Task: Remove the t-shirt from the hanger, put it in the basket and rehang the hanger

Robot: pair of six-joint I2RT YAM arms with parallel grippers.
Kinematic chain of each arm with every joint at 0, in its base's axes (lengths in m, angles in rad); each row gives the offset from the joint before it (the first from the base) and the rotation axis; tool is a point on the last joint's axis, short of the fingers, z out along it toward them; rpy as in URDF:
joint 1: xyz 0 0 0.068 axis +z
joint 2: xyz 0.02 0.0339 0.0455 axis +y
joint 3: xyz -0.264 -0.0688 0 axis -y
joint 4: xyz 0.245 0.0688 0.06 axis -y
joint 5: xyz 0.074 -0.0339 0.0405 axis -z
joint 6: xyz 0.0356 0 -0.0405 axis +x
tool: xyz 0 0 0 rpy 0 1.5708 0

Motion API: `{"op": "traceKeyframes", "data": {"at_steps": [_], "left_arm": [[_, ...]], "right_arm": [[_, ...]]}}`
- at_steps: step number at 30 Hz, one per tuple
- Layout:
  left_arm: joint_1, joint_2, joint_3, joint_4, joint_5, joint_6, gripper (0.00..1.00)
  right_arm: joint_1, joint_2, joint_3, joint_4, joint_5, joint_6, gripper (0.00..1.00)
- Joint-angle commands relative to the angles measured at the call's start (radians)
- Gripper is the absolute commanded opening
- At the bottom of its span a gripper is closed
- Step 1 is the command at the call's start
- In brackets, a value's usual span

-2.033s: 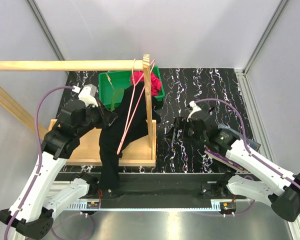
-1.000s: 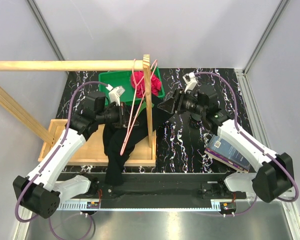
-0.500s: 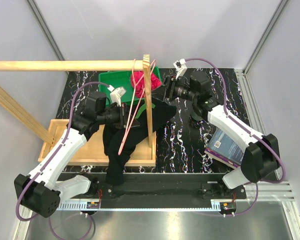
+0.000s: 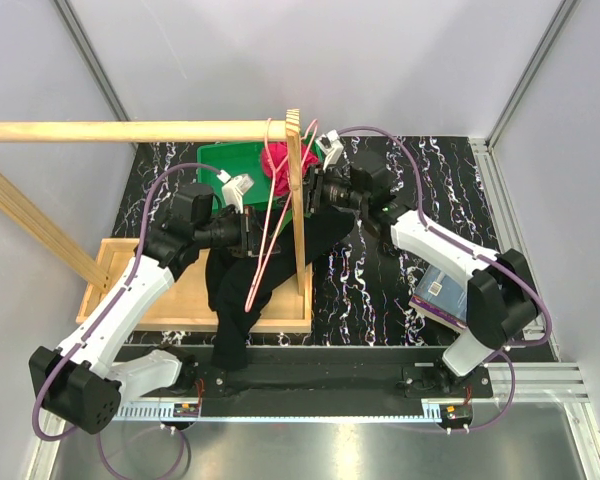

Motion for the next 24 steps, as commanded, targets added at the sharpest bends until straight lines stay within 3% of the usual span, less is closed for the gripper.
{"op": "traceKeyframes", "data": {"at_steps": [1, 3, 4, 6, 7, 9, 10, 12, 18, 24], "left_arm": [[-0.032, -0.025, 0.015, 0.032, 0.169, -0.024, 0.00], [-0.032, -0.037, 0.016, 0.023, 0.137, -0.024, 0.00], [-0.032, -0.043, 0.018, 0.015, 0.120, -0.021, 0.01], [-0.032, -0.060, 0.025, -0.019, 0.054, -0.013, 0.07], [-0.030, -0.069, 0.033, -0.031, 0.034, -0.010, 0.19], [-0.030, -0.102, 0.036, -0.056, -0.017, -0.004, 0.32], [-0.030, -0.112, 0.042, -0.063, -0.037, -0.001, 0.46], [-0.030, -0.157, 0.048, -0.095, -0.102, 0.014, 0.58], [-0.030, -0.283, 0.064, -0.183, -0.279, 0.031, 0.74], [-0.030, -0.408, 0.012, -0.203, -0.284, 0.017, 0.80]], "right_arm": [[0.021, -0.008, -0.010, 0.100, 0.051, 0.013, 0.26], [0.023, -0.014, -0.022, 0.118, 0.074, 0.021, 0.13], [0.024, -0.029, -0.031, 0.117, 0.093, 0.020, 0.00], [0.026, -0.049, -0.039, 0.081, 0.178, 0.020, 0.00], [0.024, -0.072, -0.045, 0.069, 0.208, 0.014, 0.00], [0.024, -0.097, -0.051, 0.025, 0.286, -0.003, 0.00], [0.023, -0.124, -0.062, 0.011, 0.317, -0.005, 0.00], [0.023, -0.155, -0.078, -0.023, 0.395, -0.011, 0.00], [0.023, -0.248, -0.099, -0.095, 0.528, -0.042, 0.00], [0.024, -0.233, -0.030, -0.166, 0.587, -0.060, 0.00]]}}
